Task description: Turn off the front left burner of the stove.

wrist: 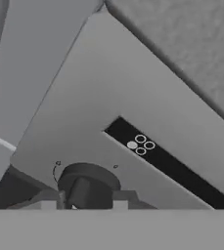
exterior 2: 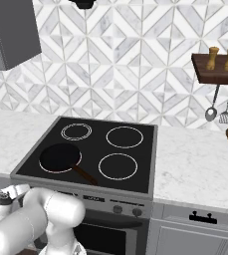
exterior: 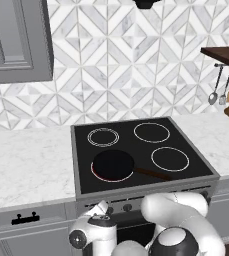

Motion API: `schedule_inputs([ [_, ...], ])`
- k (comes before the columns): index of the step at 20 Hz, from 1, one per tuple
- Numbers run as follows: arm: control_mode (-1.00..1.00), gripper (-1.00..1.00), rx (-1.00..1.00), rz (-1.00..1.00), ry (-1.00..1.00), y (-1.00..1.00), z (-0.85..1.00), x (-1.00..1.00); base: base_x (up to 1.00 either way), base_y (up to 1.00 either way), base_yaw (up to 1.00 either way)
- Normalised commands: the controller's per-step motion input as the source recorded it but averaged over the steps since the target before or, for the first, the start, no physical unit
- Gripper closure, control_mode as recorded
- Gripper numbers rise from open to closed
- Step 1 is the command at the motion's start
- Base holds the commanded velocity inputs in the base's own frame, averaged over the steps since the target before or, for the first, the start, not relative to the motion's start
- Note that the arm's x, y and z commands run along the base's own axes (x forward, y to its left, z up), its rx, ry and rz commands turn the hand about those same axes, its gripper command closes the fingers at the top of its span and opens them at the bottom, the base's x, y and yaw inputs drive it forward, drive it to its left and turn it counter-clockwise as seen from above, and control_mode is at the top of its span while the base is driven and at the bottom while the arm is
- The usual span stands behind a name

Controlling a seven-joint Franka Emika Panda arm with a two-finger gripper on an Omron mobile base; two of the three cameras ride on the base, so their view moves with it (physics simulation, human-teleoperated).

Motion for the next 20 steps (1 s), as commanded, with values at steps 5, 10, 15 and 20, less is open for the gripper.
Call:
schedule_inputs([
  [5,-1.00,1.00,0.58,-0.25,0.00,-0.59,0.11,-0.14,0.00,0.00,0.00],
  [10,-1.00,1.00,0.68,-0.32,0.00,-0.45,0.03,-0.22,0.00,0.00,0.00],
  [15,-1.00,1.00,0.66,-0.37,-0.04,-0.24,0.00,-0.25,0.00,0.00,0.00],
  [20,-1.00,1.00,0.48,-0.39,-0.08,-0.04,0.07,-0.10,0.00,0.00,0.00],
])
